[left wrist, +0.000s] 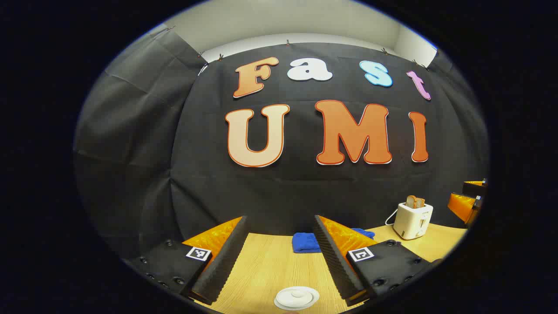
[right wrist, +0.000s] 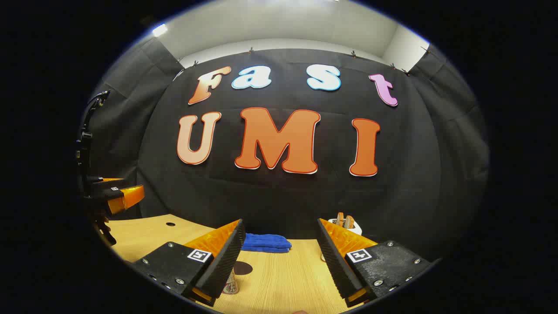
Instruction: Open the teacup lid with one hand, grasp the water bottle and pour water into the teacup with the other hand; after pouring, place the water bottle on the coaster and then close the teacup lid.
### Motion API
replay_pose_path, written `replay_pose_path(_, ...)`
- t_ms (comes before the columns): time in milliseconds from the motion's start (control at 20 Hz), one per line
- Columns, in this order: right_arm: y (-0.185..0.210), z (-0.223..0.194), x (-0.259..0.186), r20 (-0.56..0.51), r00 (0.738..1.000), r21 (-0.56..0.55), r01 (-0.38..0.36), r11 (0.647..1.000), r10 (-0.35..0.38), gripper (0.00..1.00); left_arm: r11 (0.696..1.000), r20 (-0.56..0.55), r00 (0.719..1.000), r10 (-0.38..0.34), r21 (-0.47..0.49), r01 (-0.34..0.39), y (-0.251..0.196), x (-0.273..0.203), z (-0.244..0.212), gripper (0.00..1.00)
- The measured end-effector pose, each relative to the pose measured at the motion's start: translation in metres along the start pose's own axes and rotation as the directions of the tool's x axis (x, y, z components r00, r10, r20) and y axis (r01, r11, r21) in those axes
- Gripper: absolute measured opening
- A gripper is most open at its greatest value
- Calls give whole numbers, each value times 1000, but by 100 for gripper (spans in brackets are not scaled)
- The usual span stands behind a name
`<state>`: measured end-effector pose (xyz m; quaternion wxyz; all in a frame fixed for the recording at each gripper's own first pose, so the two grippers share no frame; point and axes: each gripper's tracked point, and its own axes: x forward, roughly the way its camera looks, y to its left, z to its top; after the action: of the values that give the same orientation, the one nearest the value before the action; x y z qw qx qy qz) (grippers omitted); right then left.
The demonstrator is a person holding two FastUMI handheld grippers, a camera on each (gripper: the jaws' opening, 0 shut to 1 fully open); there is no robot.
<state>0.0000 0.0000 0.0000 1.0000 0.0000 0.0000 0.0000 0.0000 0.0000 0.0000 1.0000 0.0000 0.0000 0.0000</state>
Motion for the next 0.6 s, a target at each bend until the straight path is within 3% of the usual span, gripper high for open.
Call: replay_pose_path(600, 17, -4, -3, -10, 999, -7, -47, 999, 46, 98, 999, 5, 1000, -17, 31, 17, -6, -2, 4, 99)
